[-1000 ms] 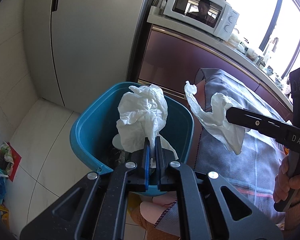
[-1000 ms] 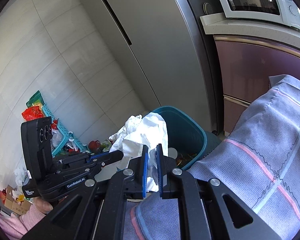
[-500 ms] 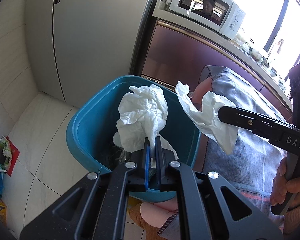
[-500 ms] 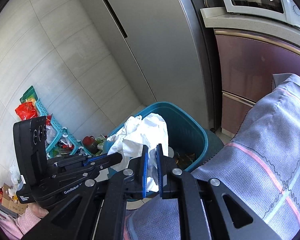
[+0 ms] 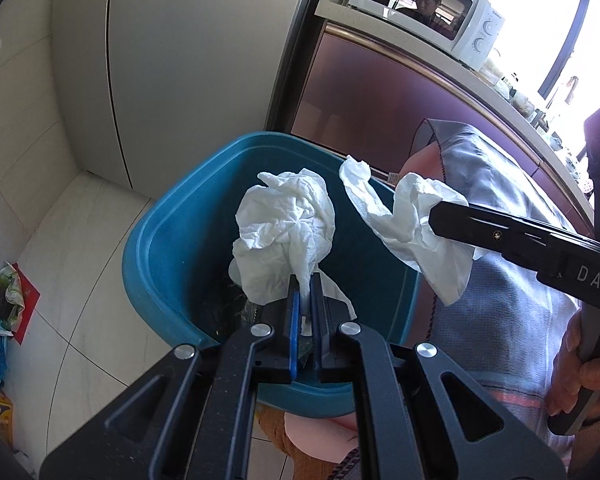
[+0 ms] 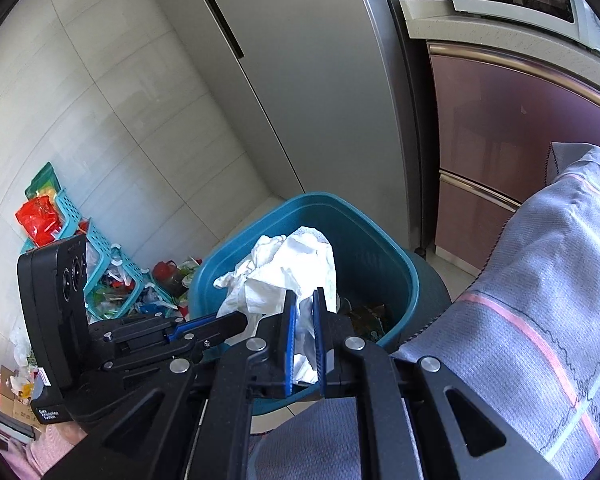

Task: Collect trash
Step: 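Lower the tissues into the bin and open both grippers, then move both open grippers back over the white foam nets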

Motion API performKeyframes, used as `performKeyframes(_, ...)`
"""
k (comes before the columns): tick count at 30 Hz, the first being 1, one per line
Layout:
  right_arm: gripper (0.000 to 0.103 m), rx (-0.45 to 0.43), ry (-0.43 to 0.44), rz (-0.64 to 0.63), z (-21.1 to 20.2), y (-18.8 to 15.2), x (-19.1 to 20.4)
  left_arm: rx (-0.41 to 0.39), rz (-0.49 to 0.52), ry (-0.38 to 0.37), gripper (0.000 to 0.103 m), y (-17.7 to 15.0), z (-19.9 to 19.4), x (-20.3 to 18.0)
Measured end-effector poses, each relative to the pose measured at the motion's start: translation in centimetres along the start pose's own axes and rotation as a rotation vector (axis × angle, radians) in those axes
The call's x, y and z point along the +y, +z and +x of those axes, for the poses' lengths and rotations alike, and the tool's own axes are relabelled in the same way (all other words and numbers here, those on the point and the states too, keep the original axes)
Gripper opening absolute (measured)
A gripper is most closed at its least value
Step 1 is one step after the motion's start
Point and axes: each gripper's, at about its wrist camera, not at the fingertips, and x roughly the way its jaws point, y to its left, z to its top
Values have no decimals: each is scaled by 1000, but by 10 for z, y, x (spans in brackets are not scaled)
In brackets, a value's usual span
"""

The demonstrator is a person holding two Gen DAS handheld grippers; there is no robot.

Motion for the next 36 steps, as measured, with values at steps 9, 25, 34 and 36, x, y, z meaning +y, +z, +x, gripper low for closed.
performKeyframes(9,16,12,-25,18,6,0,-3,37,-27,1,12,-2,22,2)
performKeyframes(25,27,-105,-33,-18,-74,-38,-24,-92,48,-110,27,-5,-29,-33)
performKeyframes(34,36,-263,-212,103,-189,-102,-74,-86,198,-287,28,-15,-44,-113)
performKeyframes(36,36,-305,-276,144,-216,-118,-87,-64,226,-341,28,-23,-42,-134)
